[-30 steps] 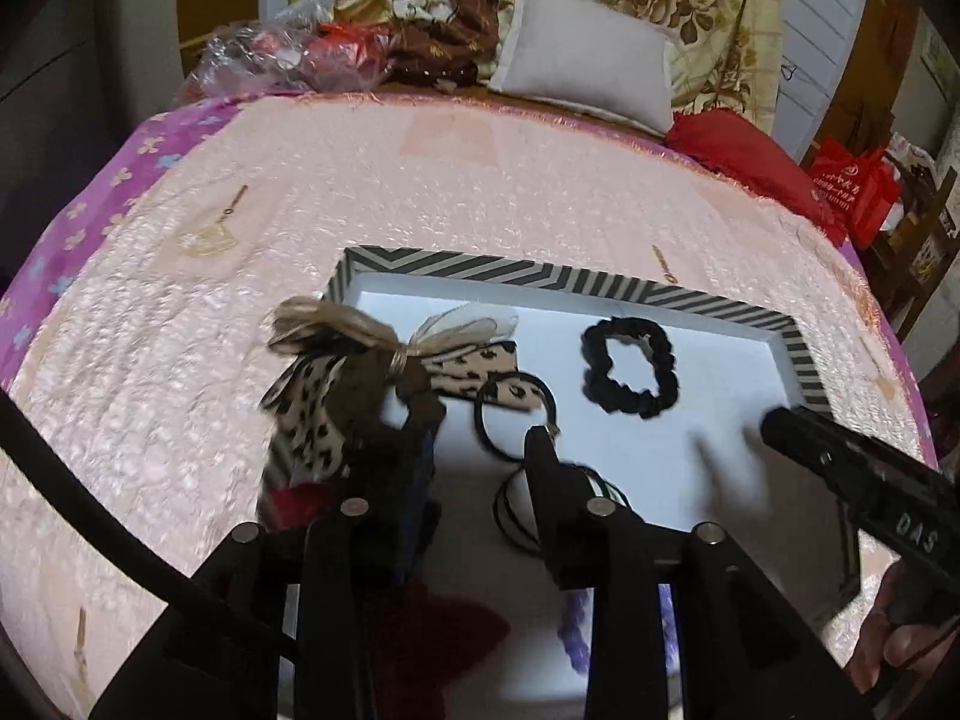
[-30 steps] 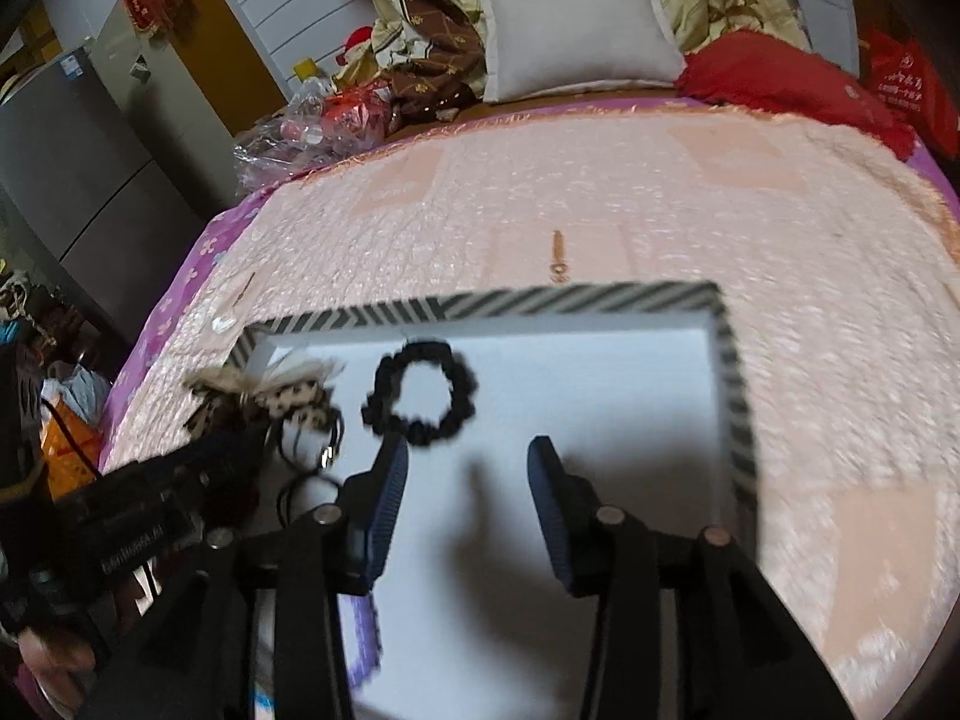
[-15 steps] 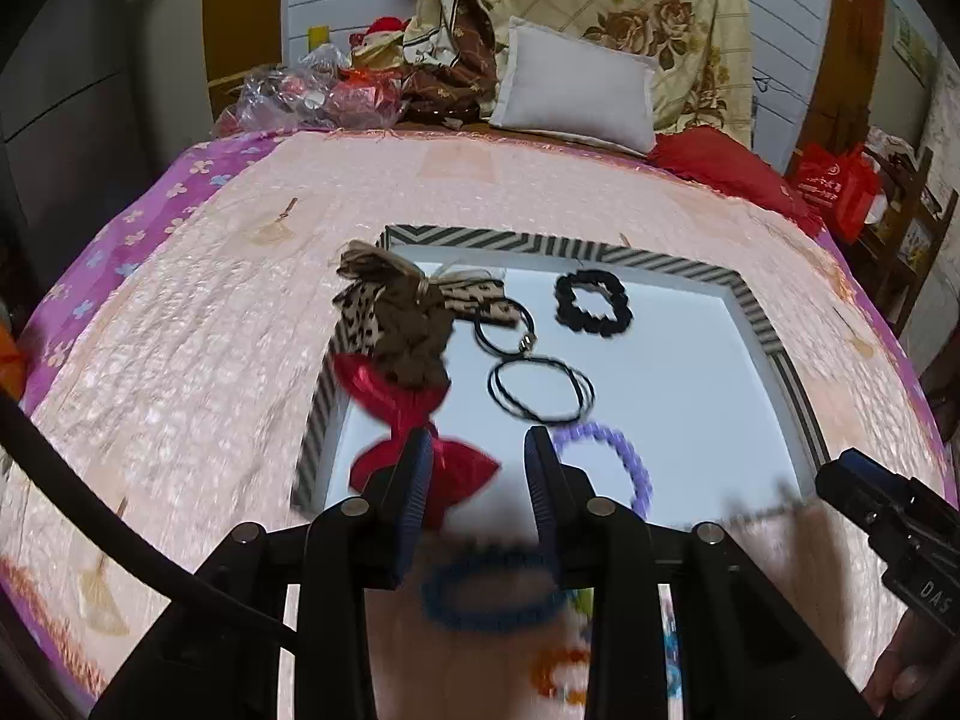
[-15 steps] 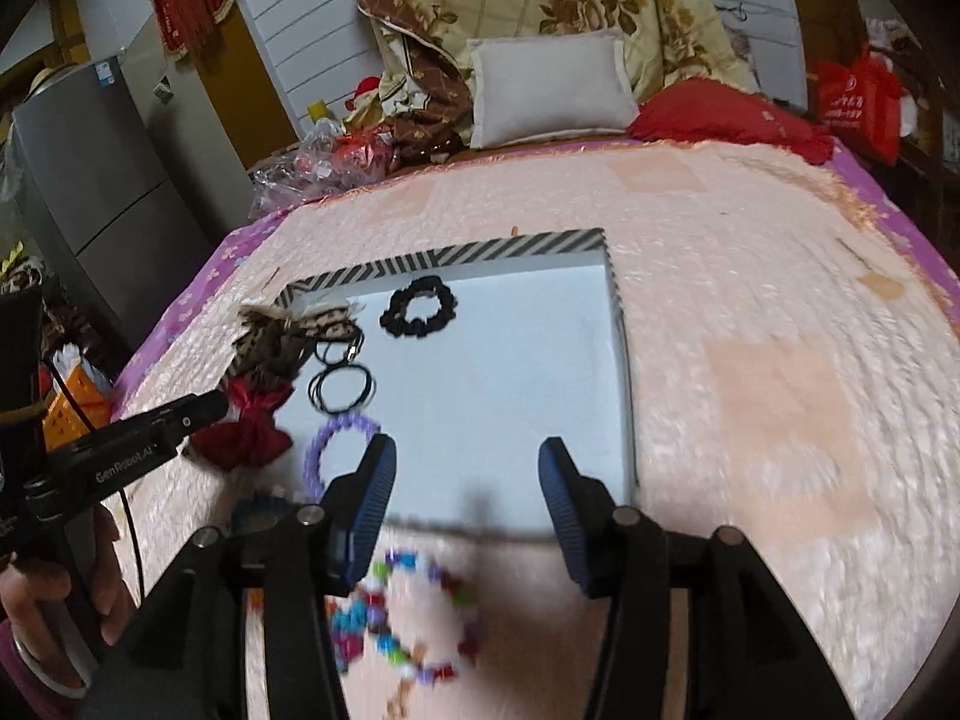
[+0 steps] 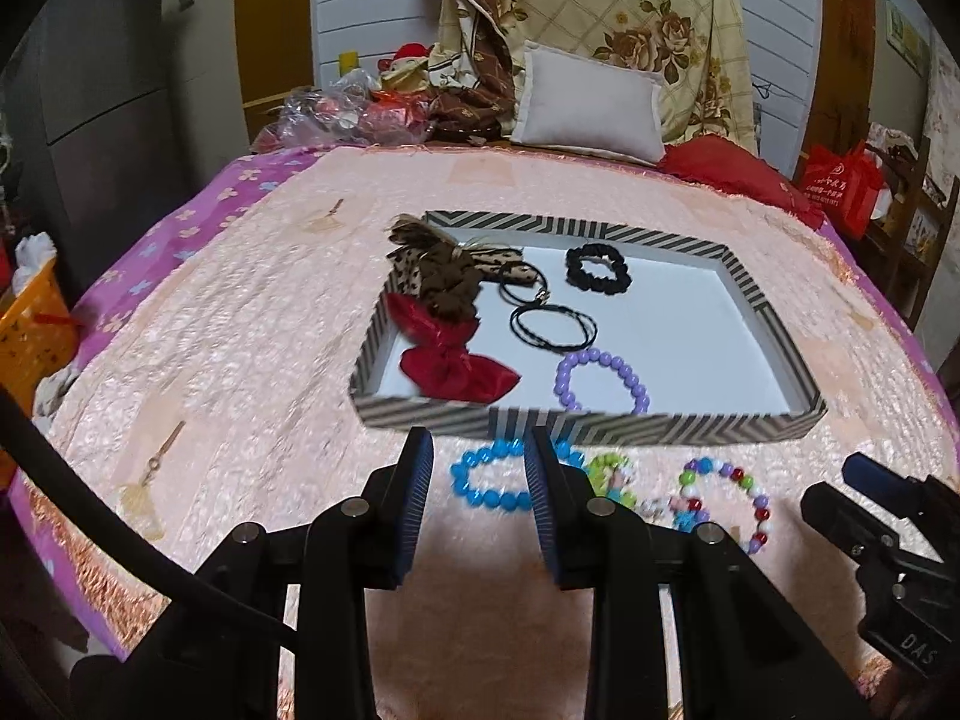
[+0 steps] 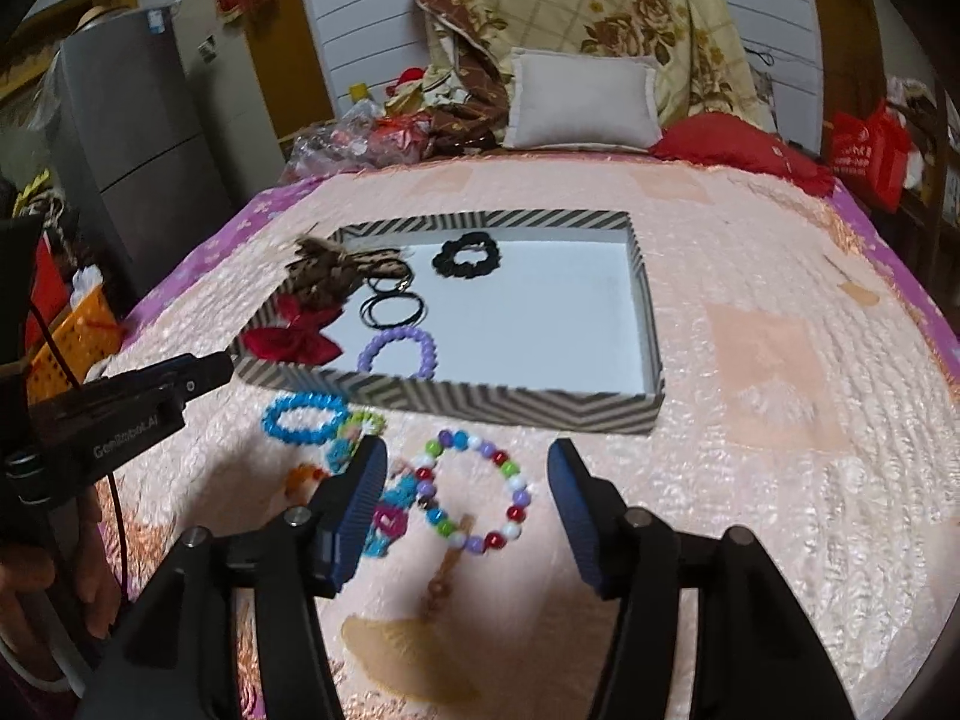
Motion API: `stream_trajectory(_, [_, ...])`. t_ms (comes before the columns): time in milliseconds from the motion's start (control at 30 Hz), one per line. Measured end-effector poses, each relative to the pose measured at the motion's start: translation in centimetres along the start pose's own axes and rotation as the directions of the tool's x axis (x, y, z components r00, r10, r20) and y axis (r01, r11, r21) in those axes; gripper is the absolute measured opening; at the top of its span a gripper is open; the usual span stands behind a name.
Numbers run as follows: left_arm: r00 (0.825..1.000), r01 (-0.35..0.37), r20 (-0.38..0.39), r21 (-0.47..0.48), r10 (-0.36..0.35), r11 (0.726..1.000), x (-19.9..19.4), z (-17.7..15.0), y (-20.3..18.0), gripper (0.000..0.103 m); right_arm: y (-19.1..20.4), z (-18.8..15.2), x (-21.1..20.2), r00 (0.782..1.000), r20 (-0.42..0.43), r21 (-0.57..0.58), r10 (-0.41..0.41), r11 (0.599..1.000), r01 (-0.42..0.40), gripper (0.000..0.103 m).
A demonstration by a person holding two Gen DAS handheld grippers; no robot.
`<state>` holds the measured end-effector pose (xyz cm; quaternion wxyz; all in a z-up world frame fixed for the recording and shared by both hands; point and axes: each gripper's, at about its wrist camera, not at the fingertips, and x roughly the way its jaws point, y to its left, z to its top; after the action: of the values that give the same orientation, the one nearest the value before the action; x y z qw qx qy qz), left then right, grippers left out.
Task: Organize jewelry
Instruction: 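Withdraw both open grippers from the box, then move both open grippers down over the blue and multicolour bracelets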
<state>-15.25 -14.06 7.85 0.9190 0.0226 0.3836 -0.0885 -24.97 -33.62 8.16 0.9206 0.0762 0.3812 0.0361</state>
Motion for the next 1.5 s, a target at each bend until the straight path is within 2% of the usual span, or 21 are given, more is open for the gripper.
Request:
stream_trajectory(433, [1.000, -0.016, -0.004, -0.020, 0.016, 1.000, -0.6, -1.8, 0.3, 0.021, -0.1, -1.0, -0.6, 1.000, -0.020, 0.008, -0.001, 1.000, 0.001, 0.059])
stream_trajectory(1500, [0.999, -0.027, -0.020, -0.020, 0.027, 0.999, 0.0, -2.7, -0.1, 0.021, -0.8, -1.9, 0.5, 0.998, -0.064, 0.012, 0.005, 1.000, -0.004, 0.059])
